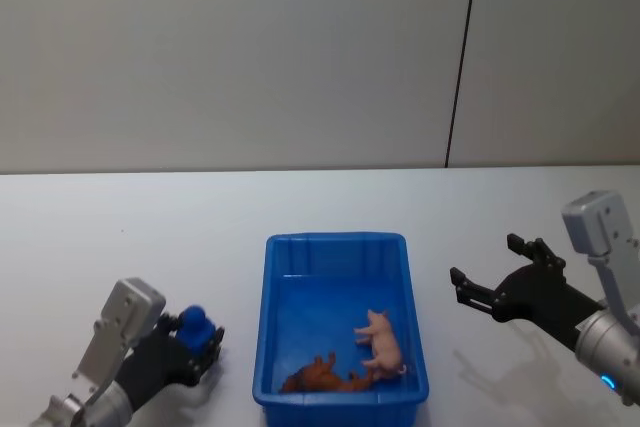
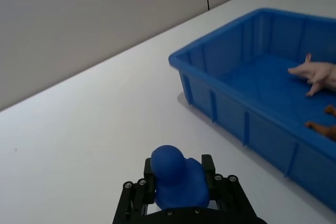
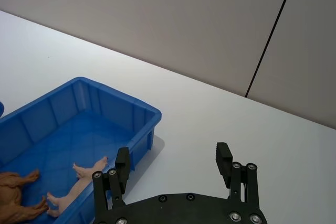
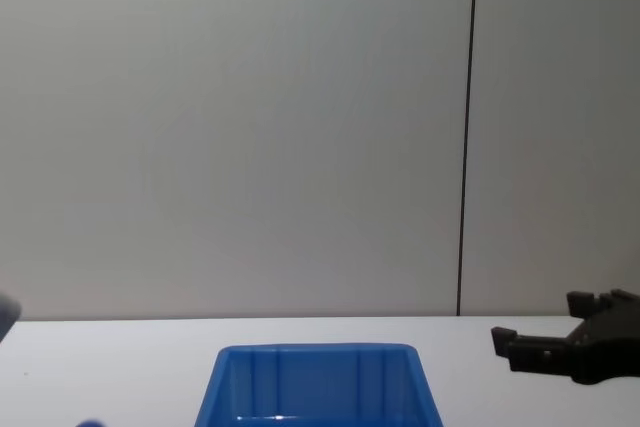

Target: Pick up the two dolls from the table and place them into the box.

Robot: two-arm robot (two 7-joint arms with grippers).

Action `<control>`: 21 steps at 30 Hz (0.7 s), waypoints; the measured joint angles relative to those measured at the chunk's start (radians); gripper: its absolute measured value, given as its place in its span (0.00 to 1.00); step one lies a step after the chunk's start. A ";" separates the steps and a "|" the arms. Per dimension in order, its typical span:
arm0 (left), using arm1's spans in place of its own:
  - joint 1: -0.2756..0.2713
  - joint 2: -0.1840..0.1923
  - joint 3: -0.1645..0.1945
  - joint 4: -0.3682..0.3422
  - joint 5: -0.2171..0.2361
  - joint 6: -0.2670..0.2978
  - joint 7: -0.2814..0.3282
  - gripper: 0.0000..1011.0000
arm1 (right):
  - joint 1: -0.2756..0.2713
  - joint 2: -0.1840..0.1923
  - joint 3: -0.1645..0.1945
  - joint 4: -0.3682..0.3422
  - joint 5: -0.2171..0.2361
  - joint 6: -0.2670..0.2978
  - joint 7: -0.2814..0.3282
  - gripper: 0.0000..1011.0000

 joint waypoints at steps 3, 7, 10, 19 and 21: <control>-0.010 -0.005 -0.002 -0.017 0.012 -0.005 -0.003 0.52 | 0.000 0.000 0.000 0.000 0.000 0.000 0.000 0.99; -0.029 -0.015 -0.002 -0.042 0.031 -0.009 -0.007 0.49 | 0.000 0.000 0.000 0.000 0.000 0.000 0.000 0.99; -0.048 -0.027 -0.002 -0.059 0.046 -0.011 -0.013 0.47 | 0.000 0.000 0.000 0.000 0.000 0.000 0.000 0.99; -0.107 -0.076 0.011 -0.083 0.087 -0.020 -0.037 0.45 | 0.000 0.000 0.000 0.000 0.000 0.000 0.000 0.99; -0.117 -0.087 0.015 -0.083 0.092 -0.022 -0.041 0.52 | 0.000 0.000 0.000 0.000 0.000 0.000 0.000 0.99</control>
